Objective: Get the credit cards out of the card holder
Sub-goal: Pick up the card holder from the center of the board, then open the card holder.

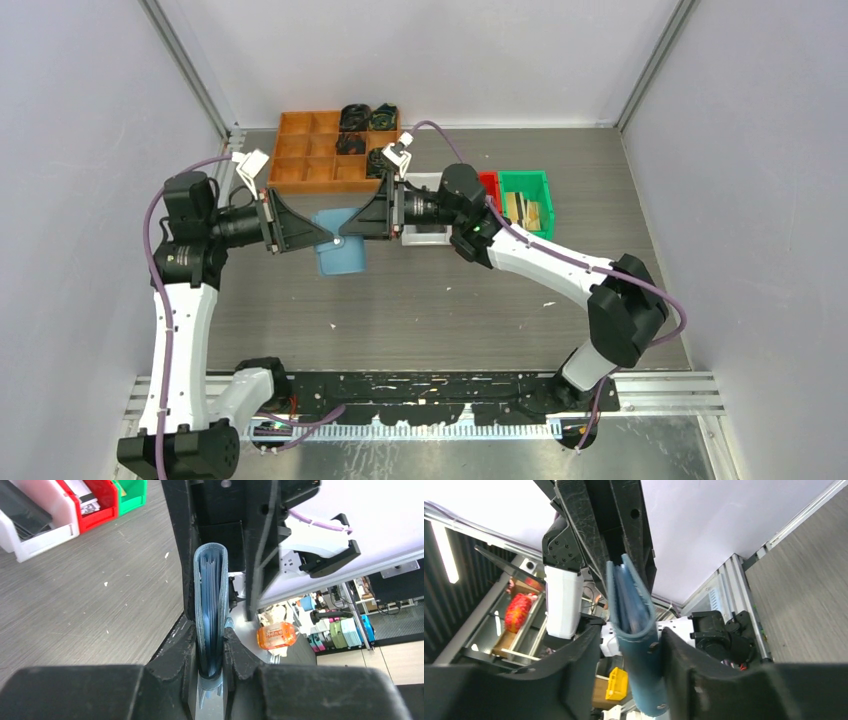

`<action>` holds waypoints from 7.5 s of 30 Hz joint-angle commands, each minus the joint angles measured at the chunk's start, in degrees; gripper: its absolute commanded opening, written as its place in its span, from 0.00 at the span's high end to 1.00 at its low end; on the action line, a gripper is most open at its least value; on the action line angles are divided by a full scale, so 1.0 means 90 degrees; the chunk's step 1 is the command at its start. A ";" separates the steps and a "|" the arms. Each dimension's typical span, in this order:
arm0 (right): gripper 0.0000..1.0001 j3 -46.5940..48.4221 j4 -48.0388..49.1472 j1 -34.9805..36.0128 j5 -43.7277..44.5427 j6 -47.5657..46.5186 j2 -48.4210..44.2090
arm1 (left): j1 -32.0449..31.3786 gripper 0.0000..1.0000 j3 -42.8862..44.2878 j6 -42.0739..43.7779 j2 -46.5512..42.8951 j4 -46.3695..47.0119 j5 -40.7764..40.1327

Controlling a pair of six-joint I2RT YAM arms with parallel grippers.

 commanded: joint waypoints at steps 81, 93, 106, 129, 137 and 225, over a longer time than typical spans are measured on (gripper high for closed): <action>0.99 0.0264 -0.1462 0.0508 -0.0049 -0.0772 -0.0179 | 0.0007 0.26 0.1491 0.2721 0.1340 -0.3797 -0.0277; 0.99 0.0487 -0.2469 0.0514 -0.0352 -0.1427 -0.0287 | 0.0008 0.62 0.1327 0.2135 0.0662 -0.3203 0.0214; 0.99 0.1211 -0.3416 0.0514 -0.0649 -0.2138 -0.0256 | 0.0013 0.88 0.1339 0.2091 0.0303 -0.3136 0.0118; 0.95 0.1450 -0.4080 0.0181 -0.0624 -0.2679 -0.0225 | 0.0006 0.99 0.1105 0.2489 0.0173 -0.3229 -0.0272; 0.11 0.2148 -0.5964 0.0131 0.1340 -0.3848 -0.0466 | 0.0013 1.00 0.0853 0.2118 0.0052 -0.2758 -0.1666; 0.88 0.1068 0.0872 0.1036 0.2467 0.1635 0.0880 | 0.0011 1.00 0.0488 -0.1547 -0.0500 -0.0022 -0.3440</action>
